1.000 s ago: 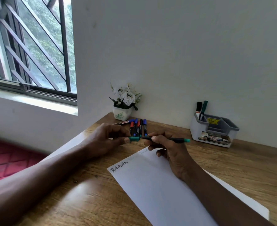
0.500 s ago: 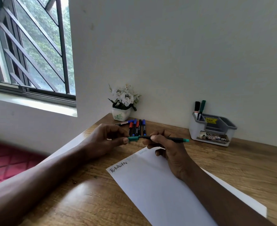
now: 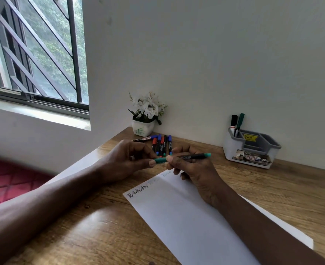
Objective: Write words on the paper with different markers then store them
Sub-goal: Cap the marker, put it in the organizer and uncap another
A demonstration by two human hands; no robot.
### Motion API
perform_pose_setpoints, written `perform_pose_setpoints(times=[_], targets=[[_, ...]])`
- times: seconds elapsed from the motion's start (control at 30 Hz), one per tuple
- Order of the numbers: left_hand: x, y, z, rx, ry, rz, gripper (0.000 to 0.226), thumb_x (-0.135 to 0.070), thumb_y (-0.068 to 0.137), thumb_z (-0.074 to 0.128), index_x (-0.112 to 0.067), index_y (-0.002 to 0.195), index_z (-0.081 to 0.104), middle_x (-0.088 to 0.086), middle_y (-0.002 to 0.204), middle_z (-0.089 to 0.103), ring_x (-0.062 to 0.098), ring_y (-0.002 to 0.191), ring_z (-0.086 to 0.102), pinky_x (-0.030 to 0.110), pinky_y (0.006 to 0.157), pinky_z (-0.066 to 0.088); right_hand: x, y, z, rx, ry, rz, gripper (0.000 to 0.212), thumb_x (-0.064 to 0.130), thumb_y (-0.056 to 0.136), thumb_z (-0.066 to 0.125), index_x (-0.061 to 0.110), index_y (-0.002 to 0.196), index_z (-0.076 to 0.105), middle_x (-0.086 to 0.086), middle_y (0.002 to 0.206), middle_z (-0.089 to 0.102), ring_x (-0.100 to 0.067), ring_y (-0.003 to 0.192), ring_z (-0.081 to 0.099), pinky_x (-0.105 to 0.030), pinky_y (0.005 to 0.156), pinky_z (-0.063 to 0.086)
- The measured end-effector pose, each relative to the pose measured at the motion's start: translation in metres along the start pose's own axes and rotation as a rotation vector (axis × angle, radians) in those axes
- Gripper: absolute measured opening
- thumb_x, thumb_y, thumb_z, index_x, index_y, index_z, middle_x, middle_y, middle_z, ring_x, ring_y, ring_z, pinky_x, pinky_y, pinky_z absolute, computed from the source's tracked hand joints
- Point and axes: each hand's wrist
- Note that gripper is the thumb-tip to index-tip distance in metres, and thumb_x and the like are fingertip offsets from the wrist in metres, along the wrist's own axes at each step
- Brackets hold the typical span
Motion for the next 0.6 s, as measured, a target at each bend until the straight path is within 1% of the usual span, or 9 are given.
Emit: perform_pose_setpoints(times=[0.07, 0.13, 0.17, 0.23, 0.3, 0.37, 0.5, 0.6], targets=[[-0.0007, -0.0005, 0.0000, 0.010, -0.040, -0.018, 0.010, -0.018, 0.087, 0.078, -0.018, 0.097, 0.076, -0.012, 0.079, 0.074, 0.003, 0.070, 0.066, 0.013, 0.062, 0.047, 0.0000, 0.0027, -0.0008, -0.017, 0.038, -0.015, 0.015, 0.015, 0.083, 0.080, 0.006, 0.090, 0.069, -0.014, 0.078, 0.075, -0.017, 0.059, 0.061, -0.025, 0.049, 0.044], [-0.0014, -0.0016, -0.0001, 0.028, -0.081, -0.032, 0.010, -0.017, 0.088, 0.078, -0.015, 0.097, 0.076, -0.007, 0.081, 0.076, 0.002, 0.071, 0.067, 0.014, 0.062, 0.048, 0.0000, 0.0052, -0.0018, -0.020, 0.047, -0.034, 0.024, 0.016, 0.084, 0.079, -0.006, 0.089, 0.069, -0.015, 0.074, 0.074, -0.017, 0.055, 0.057, -0.024, 0.045, 0.042], [-0.0021, -0.0017, 0.0000, 0.034, -0.102, -0.038, 0.010, -0.016, 0.087, 0.078, -0.014, 0.097, 0.076, -0.005, 0.082, 0.076, 0.002, 0.071, 0.067, 0.015, 0.063, 0.048, 0.0009, 0.0065, -0.0019, -0.017, 0.050, -0.045, 0.029, 0.016, 0.084, 0.079, -0.010, 0.090, 0.068, -0.015, 0.073, 0.074, -0.017, 0.053, 0.055, -0.024, 0.044, 0.042], [-0.0013, -0.0021, -0.0011, 0.042, -0.142, -0.059, 0.011, -0.018, 0.086, 0.078, -0.013, 0.096, 0.077, 0.000, 0.083, 0.077, 0.005, 0.071, 0.066, 0.019, 0.062, 0.049, 0.0016, 0.0081, -0.0006, 0.000, 0.051, -0.061, 0.034, 0.017, 0.081, 0.080, -0.014, 0.090, 0.067, -0.017, 0.072, 0.073, -0.016, 0.050, 0.053, -0.024, 0.043, 0.041], [0.0008, -0.0016, -0.0027, 0.063, -0.185, -0.077, 0.017, -0.024, 0.084, 0.078, -0.012, 0.096, 0.077, 0.004, 0.083, 0.076, 0.012, 0.072, 0.066, 0.026, 0.063, 0.051, 0.0026, 0.0080, 0.0011, 0.015, 0.047, -0.066, 0.035, 0.021, 0.077, 0.080, -0.011, 0.087, 0.069, -0.017, 0.071, 0.072, -0.016, 0.049, 0.053, -0.025, 0.044, 0.041], [0.0009, -0.0011, -0.0028, 0.074, -0.225, -0.076, 0.023, -0.027, 0.083, 0.077, -0.010, 0.097, 0.077, 0.007, 0.085, 0.076, 0.019, 0.075, 0.068, 0.032, 0.065, 0.055, 0.0037, 0.0080, 0.0024, 0.017, 0.039, -0.068, 0.032, 0.022, 0.075, 0.080, -0.006, 0.084, 0.070, -0.017, 0.070, 0.072, -0.016, 0.050, 0.053, -0.024, 0.045, 0.041], [0.0019, 0.0029, -0.0021, 0.091, -0.262, -0.062, 0.023, -0.024, 0.084, 0.075, -0.006, 0.099, 0.075, 0.008, 0.087, 0.077, 0.019, 0.079, 0.071, 0.032, 0.066, 0.057, 0.0061, 0.0087, 0.0026, 0.019, 0.038, -0.093, 0.025, 0.027, 0.071, 0.079, 0.004, 0.079, 0.071, -0.013, 0.066, 0.071, -0.016, 0.050, 0.054, -0.024, 0.045, 0.042], [0.0022, 0.0033, -0.0054, 0.112, -0.257, -0.078, 0.020, -0.022, 0.086, 0.075, -0.006, 0.099, 0.075, 0.009, 0.089, 0.076, 0.018, 0.080, 0.070, 0.030, 0.065, 0.056, 0.0075, 0.0050, 0.0062, 0.018, 0.014, -0.106, 0.025, 0.022, 0.079, 0.078, -0.001, 0.085, 0.071, -0.014, 0.069, 0.072, -0.016, 0.052, 0.056, -0.026, 0.047, 0.043]])
Point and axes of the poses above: each hand's wrist, its own y-axis towards the middle knuckle, its own z-axis out of the palm, x = y × z
